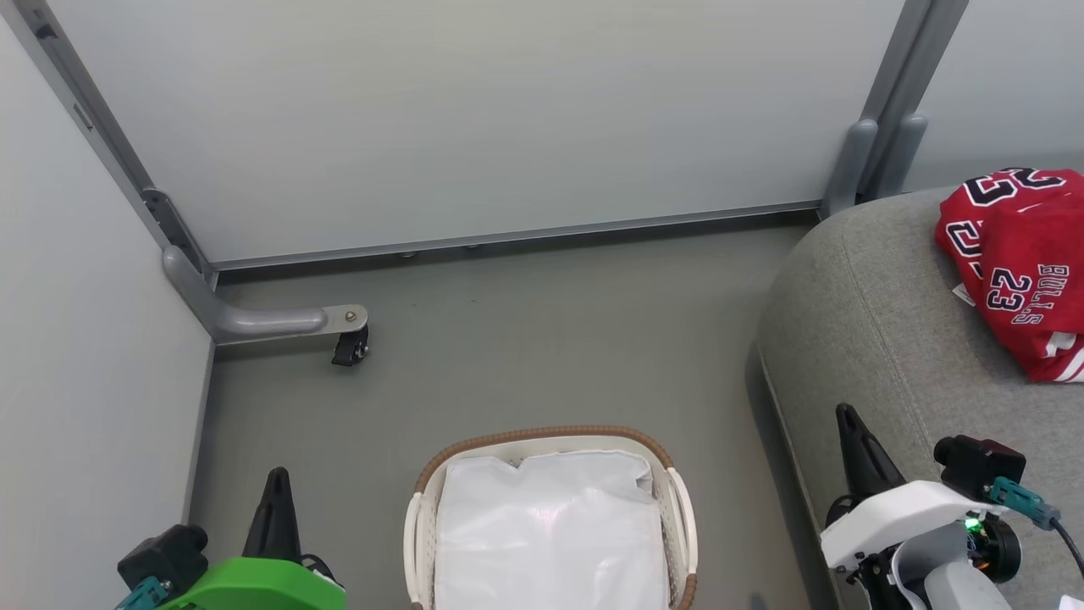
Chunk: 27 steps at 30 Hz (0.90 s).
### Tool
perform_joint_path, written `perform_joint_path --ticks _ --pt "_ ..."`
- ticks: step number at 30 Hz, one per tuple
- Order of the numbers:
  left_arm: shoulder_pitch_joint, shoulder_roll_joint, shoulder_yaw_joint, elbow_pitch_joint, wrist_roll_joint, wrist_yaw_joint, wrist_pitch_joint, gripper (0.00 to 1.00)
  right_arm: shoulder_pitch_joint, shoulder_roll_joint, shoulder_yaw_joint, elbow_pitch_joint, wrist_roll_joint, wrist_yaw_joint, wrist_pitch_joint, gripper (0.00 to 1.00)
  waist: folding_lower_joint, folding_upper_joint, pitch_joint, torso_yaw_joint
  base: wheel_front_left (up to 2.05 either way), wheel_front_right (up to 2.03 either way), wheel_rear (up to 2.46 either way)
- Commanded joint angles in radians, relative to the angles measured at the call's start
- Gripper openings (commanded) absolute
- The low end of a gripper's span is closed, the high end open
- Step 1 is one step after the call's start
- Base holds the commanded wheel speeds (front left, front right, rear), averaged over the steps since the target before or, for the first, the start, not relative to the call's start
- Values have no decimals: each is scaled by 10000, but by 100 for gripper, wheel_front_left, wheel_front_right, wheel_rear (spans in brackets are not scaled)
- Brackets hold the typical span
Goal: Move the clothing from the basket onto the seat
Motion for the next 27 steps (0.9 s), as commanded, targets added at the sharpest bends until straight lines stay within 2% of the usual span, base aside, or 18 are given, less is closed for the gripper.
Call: perform_joint_path --ticks 1,27 --pt "-259 20 78 -207 -383 -70 82 0 -75 -51 -65 -223 413 -2 85 0 0 0 -1 -2 0 0 0" --pt "-548 32 587 -536 -3757 -162 1069 0 5 -84 -417 -660 4239 -5 1064 0 0 0 -33 -57 0 0 0"
